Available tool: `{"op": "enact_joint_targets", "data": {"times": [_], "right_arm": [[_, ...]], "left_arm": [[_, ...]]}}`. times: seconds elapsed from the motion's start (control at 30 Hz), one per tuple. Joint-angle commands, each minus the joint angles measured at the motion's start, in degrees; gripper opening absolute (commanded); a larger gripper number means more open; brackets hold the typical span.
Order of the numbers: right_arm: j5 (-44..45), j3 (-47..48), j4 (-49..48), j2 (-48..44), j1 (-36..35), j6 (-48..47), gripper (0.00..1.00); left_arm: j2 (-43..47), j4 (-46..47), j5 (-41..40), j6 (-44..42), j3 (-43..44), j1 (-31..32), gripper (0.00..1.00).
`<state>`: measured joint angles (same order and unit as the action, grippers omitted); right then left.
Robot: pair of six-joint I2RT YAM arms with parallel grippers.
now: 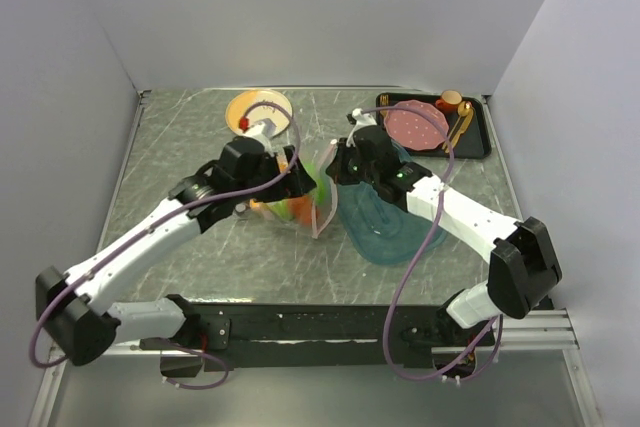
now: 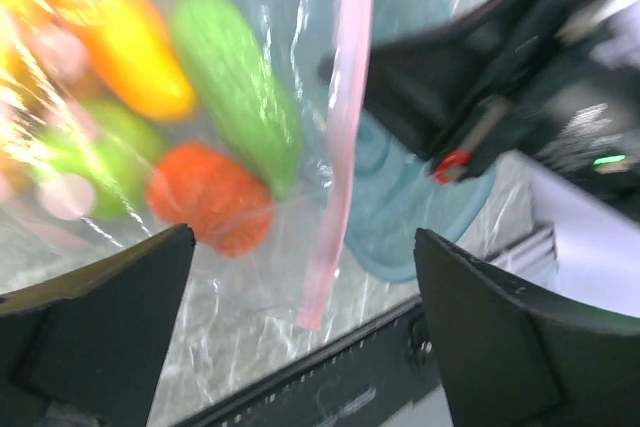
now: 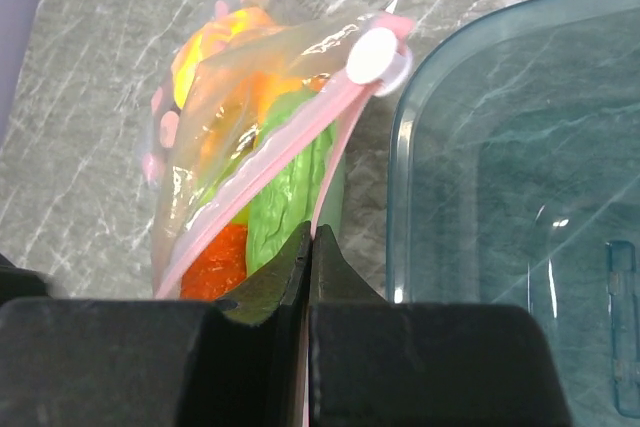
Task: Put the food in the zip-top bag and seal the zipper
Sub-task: Zip the zipper food storage bag at the center of the board.
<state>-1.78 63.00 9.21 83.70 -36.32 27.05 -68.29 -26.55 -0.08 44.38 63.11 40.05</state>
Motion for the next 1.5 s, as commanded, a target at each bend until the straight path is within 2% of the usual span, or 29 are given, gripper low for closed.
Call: {"op": "enact_joint_targets", "data": {"times": [0.0, 0.03, 0.23, 0.4, 0.5, 0.6, 0.67, 0.7, 0.8, 0.93, 1.13, 1.27, 1.47], "right_arm": [[-2.25, -2.53, -4.98, -3.10, 0.54, -2.70, 0.00], [-3.04, -4.45, -5.86, -4.58, 0.54, -2.96, 0.00], [-7.44, -10.97, -11.93, -10.56, 0.54, -4.63, 0.00], [-8.68, -11.42, -12.03, -11.72, 0.46, -5.08, 0.00], [-8.85, -10.10, -10.88, -11.19, 0.54, -4.81, 0.00], [-8.59, -9.13, -10.01, -9.88, 0.54, -4.64, 0.00], [-7.98, -8.95, -9.74, -9.44, 0.54, -4.37, 0.00], [-8.15, -8.78, -9.57, -9.17, 0.54, -4.29, 0.00], [-8.76, -8.77, -9.74, -9.17, 0.63, -4.20, 0.00], [-8.94, -8.42, -9.56, -9.61, 0.72, -4.63, 0.00], [-8.77, -8.77, -9.56, -10.58, 1.07, -5.16, 0.00], [-9.12, -8.25, -8.25, -10.58, 1.33, -5.43, 0.00], [-8.85, -7.02, -7.37, -10.32, 1.60, -6.13, 0.00]], "left_arm": [[4.31, 1.93, -5.38, -2.01, 3.24, -2.95, 0.99], [3.79, 2.46, -4.50, -4.37, 3.68, -4.01, 0.99], [-4.65, 10.18, 12.36, -13.16, 7.03, -13.15, 0.99], [-13.69, 17.92, 27.63, -15.20, 9.04, -18.77, 0.99], [-18.71, 16.96, 30.65, -15.99, 11.95, -18.96, 0.99], [-20.56, 24.15, 34.68, -15.38, 10.72, -19.05, 0.99], [-23.72, 25.67, 36.28, -15.73, 13.59, -19.13, 0.99], [-25.03, 25.93, 39.94, -16.77, 14.57, -19.31, 0.99], [-29.78, 27.86, 43.74, -18.27, 17.83, -20.10, 0.99], [-36.63, 32.16, 54.53, -18.71, 20.38, -22.12, 0.99], [-44.55, 24.00, 61.41, -25.30, 29.52, -23.00, 0.99], [-45.35, 24.16, 68.61, -27.07, 27.86, -22.91, 0.99], [-47.11, 27.67, 74.60, -25.83, 26.45, -22.74, 0.99]]}}
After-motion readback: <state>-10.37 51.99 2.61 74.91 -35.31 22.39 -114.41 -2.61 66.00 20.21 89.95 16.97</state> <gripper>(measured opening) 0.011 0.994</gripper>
